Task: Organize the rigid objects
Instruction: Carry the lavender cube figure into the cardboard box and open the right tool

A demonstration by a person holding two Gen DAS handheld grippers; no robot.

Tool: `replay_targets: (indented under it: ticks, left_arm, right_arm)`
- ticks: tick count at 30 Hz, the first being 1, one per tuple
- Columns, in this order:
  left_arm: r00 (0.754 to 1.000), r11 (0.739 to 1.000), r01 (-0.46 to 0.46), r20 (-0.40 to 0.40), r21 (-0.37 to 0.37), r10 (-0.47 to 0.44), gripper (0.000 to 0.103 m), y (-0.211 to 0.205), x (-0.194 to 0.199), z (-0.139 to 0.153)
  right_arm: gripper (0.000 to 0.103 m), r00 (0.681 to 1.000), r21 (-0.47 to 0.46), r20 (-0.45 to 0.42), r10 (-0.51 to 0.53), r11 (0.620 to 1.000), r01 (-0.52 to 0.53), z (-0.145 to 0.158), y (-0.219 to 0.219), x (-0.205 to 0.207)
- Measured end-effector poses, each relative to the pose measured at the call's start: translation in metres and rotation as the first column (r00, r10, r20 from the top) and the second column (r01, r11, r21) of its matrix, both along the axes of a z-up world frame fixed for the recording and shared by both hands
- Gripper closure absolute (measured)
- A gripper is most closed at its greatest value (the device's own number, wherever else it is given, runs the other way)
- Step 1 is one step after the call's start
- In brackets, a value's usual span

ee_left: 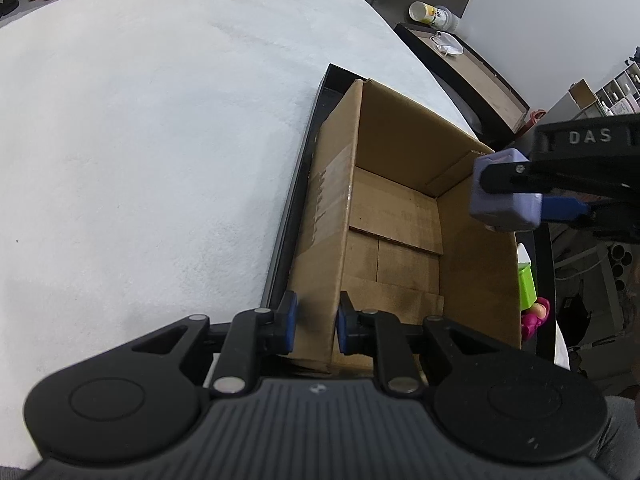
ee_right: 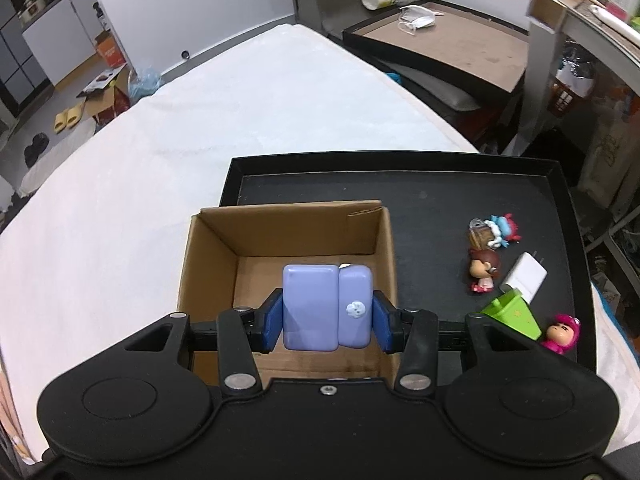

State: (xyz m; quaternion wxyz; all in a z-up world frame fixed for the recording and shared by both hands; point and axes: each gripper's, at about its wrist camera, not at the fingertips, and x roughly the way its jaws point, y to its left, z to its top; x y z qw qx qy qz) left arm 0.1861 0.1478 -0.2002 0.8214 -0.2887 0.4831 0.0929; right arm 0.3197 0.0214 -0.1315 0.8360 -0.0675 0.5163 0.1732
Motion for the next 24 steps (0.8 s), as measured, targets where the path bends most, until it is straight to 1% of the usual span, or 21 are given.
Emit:
replay_targets:
  ticks: [8,10,11,12,14,16,17,21,24]
  left_arm:
    - [1.0,1.0,0.001,0.002,0.0,-0.001,0.084,0.001,0.0,0.0]
    - [1.0,1.0,0.004,0.003,0.003,-0.004,0.084,0.0,0.001,0.0]
    - [1.0,1.0,0.005,0.004,0.004,-0.005,0.084,0.0,0.001,0.0]
    - [1.0,1.0,0.006,0.006,0.002,-0.006,0.082,0.0,0.001,0.0]
    - [1.0,1.0,0.007,0.004,0.005,-0.007,0.084,-0.001,0.001,0.0]
    - [1.0,1.0,0.005,-0.002,-0.008,-0.005,0.083,0.0,0.003,-0.001]
    - [1.0,1.0,0.004,-0.003,-0.002,-0.004,0.083,0.0,0.003,-0.001]
    - [1.0,1.0,0.007,-0.004,0.006,-0.007,0.083,-0.002,0.004,0.0]
    - [1.0,1.0,0.005,-0.004,0.007,-0.004,0.083,-0.003,0.004,0.0]
  right_arm:
    - [0.058,0.997,-0.006,0.051,0.059,0.998,-0.059,0.003,0.017,0.003]
    - [0.053,0.994,0.0,0.075,0.074,0.997,-0.074,0.006,0.018,0.003]
    - [0.041,0.994,0.012,0.079,0.08,0.997,-0.082,0.008,0.018,0.003]
    - [0.033,0.993,0.032,0.085,0.086,0.996,-0.089,0.01,0.017,0.003]
    - [0.032,0.992,0.051,0.091,0.089,0.994,-0.094,0.015,0.012,0.003]
    - [0.029,0.993,0.051,0.091,0.081,0.995,-0.086,0.018,0.007,0.006]
    - [0.028,0.993,0.053,0.093,0.079,0.995,-0.084,0.019,0.003,0.006]
    - [0.02,0.994,0.058,0.093,0.052,0.997,-0.057,0.021,-0.019,0.008]
    - [0.02,0.996,0.048,0.085,0.023,0.998,-0.027,0.019,-0.039,0.009]
